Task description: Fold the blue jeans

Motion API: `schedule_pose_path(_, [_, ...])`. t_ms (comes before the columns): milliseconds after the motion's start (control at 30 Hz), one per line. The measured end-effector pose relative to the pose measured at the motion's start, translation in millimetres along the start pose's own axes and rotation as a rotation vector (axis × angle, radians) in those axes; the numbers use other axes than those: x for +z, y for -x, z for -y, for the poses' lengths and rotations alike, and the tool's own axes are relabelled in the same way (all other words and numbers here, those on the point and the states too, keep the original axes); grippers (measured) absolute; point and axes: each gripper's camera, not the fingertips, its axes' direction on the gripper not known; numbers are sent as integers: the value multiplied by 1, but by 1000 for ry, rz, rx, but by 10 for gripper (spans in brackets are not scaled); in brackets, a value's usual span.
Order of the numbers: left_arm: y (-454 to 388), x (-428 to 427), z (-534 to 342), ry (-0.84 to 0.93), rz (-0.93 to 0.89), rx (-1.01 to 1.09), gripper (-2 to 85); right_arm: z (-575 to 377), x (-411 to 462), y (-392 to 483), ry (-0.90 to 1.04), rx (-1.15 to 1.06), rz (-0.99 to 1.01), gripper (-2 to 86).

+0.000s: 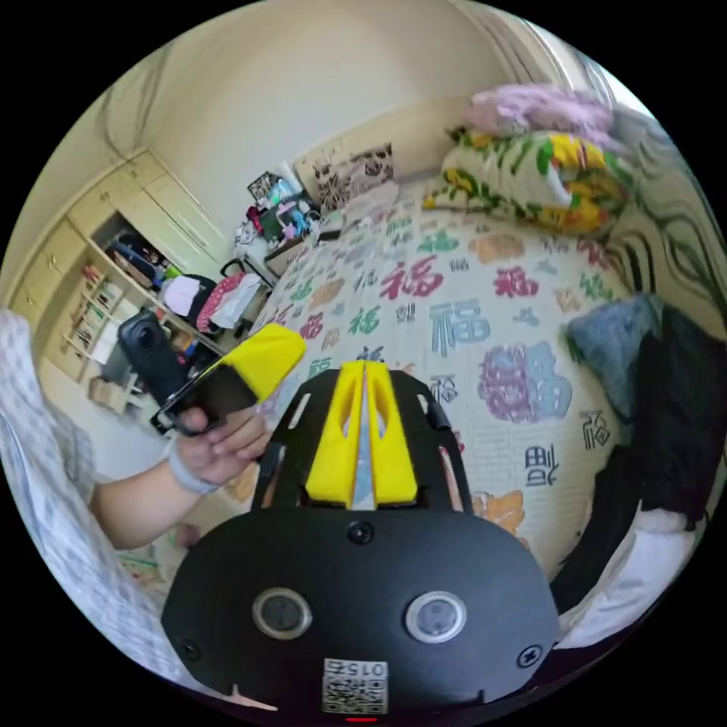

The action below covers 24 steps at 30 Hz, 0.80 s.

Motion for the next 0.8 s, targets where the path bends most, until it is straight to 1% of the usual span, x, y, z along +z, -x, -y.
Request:
schedule_pose_path(33, [2,45,6,18,-15,-2,12,-20,-26,-33,-116,19,-26,18])
schedule_pose_path(67, [2,66,8,25,-18,2,15,-29,-37,-49,-161,39,-53,16])
schedule_pose_path(133, [11,149,15,94,23,1,46,-61,-71,-112,-199,143,-184,10])
schedule_pose_path(167, [16,170,16,126,54,-7,54,-70,-78,-128,-207,168,-211,9])
schedule_pose_path(200, [27,211,15,173,107,-9,69,-87,-92,-156,-233,217,-244,8])
schedule_pose_path(233, [45,253,11,224,164,-61,80,-103,-103,-182,-256,256,-254,7])
schedule_pose_path(267, [56,275,8,259,177,-106,86,-110,-108,-194,-264,270,-257,7])
schedule_pose_path(333, [101,358,-12,433,218,-278,103,-136,-119,-233,-284,303,-276,4])
schedule_pose_path(367, [110,377,-19,457,219,-309,106,-141,-121,-240,-289,300,-282,3])
schedule_pose_path(433, [143,435,-44,533,280,-499,127,-157,-122,-266,-280,277,-311,-1])
schedule_pose_path(467, [148,445,-48,523,281,-541,128,-160,-121,-271,-275,273,-315,-2])
schedule_pose_path(533, [160,469,-57,409,311,-766,127,-172,-117,-296,-278,288,-310,-4])
schedule_pose_path(567, [160,472,-60,381,334,-836,126,-174,-115,-302,-285,297,-299,-4])
schedule_pose_path(600, [162,478,-68,342,355,-959,118,-178,-111,-314,-291,308,-268,-5])
schedule_pose_path(633, [164,485,-72,338,347,-1020,110,-180,-105,-324,-290,316,-242,-5])
schedule_pose_path(667, [166,489,-72,359,346,-1016,105,-180,-102,-328,-291,320,-235,-5])
schedule_pose_path(733, [171,504,-62,506,355,-969,75,-175,-88,-339,-296,327,-205,-5])
schedule_pose_path(800, [167,511,-57,541,348,-917,54,-167,-76,-346,-278,319,-164,-5])
